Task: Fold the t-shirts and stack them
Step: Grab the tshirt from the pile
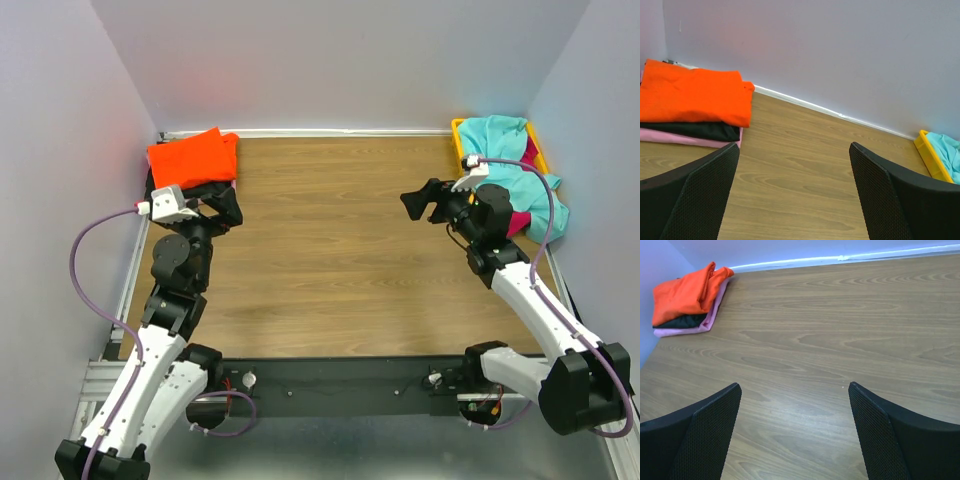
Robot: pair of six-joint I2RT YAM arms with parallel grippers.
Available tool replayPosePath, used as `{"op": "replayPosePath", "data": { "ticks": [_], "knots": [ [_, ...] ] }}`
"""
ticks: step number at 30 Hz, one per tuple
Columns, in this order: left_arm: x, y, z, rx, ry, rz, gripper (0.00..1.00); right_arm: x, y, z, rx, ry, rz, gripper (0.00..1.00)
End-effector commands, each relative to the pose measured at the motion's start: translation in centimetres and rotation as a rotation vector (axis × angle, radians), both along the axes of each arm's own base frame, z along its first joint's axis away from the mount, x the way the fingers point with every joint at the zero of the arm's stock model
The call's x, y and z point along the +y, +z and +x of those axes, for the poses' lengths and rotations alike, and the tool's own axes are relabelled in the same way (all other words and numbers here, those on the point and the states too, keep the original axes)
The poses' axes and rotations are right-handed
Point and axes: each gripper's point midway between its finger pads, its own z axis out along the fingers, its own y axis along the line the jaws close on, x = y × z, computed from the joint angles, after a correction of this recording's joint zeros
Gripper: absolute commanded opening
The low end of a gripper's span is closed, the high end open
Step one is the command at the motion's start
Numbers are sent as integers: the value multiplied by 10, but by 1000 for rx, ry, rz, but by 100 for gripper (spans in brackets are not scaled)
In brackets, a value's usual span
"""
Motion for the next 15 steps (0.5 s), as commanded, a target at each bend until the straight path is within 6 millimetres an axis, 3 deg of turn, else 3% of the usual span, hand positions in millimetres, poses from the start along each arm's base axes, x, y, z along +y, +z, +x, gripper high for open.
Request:
{"op": "replayPosePath", "data": {
  "ticks": [1, 15],
  "knots": [
    [10, 7, -3, -27, 51, -6, 98, 0, 7, -3, -31, -1, 3, 94],
    [13, 1, -3, -20, 70, -7, 98, -9, 5, 9, -33, -55, -45, 97]
  ]
}}
